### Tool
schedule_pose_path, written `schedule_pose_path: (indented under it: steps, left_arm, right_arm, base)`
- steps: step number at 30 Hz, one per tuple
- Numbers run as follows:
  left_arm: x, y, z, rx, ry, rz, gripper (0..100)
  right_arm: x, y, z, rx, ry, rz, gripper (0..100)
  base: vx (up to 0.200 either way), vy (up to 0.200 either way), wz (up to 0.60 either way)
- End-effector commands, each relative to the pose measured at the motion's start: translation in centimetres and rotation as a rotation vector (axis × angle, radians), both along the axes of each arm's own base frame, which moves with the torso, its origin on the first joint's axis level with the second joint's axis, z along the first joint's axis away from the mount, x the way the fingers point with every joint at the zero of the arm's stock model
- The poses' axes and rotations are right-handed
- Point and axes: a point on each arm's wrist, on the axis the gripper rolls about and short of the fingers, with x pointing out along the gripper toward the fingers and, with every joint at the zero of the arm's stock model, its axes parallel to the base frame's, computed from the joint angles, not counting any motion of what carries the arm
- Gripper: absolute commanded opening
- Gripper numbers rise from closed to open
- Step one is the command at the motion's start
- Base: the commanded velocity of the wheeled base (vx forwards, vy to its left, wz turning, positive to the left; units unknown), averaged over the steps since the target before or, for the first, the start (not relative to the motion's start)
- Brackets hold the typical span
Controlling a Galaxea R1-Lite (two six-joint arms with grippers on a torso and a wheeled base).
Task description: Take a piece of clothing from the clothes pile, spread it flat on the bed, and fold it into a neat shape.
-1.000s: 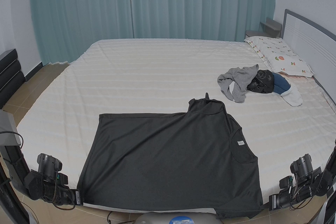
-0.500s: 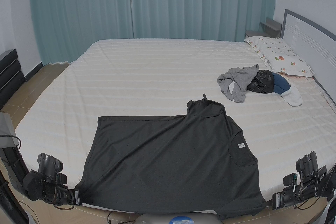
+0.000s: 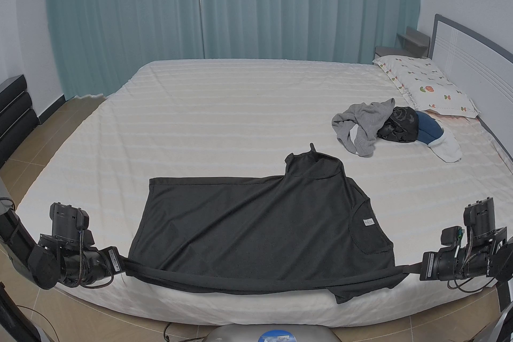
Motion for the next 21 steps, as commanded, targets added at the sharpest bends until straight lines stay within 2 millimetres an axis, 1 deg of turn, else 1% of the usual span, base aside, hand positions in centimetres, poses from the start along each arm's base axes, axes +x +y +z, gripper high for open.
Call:
schedule_pose_path:
  steps: [1,4,6,10,13,18,21]
  left_arm:
    - [1.7,-0.2,0.6,-0.025,-0.046,0.025,0]
    - [2.4,-0.2,1.1,-0.043,-0.075,0.047,0]
    - [2.5,-0.2,1.3,-0.046,-0.082,0.051,0]
    - [1.8,-0.2,2.2,-0.05,-0.111,0.05,0]
    - [0.9,-0.2,3.3,-0.049,-0.118,0.049,0]
    - [-0.1,-0.2,4.0,-0.05,-0.094,0.046,0]
    - [-0.4,-0.2,4.0,-0.05,-0.084,0.046,0]
  right_arm:
    - [2.1,0.1,-0.4,-0.002,0.005,-0.009,0]
    - [3.2,0.1,-0.4,-0.003,-0.005,-0.018,0]
    - [3.3,0.0,-0.2,-0.001,-0.013,-0.024,0]
    - [3.1,-0.1,0.4,0.002,-0.041,-0.026,0]
    - [2.8,-0.3,0.6,0.001,-0.046,-0.034,0]
    - [2.0,-0.5,1.1,0.006,-0.066,-0.04,0]
    - [1.6,-0.5,1.3,0.008,-0.079,-0.036,0]
  base:
    - [0.0,0.0,0.0]
    - [0.0,0.0,0.0]
    - [0.0,0.0,0.0]
    - [0.0,0.0,0.0]
    - [0.0,0.0,0.0]
    - [0.0,0.0,0.0]
    - [0.0,0.0,0.0]
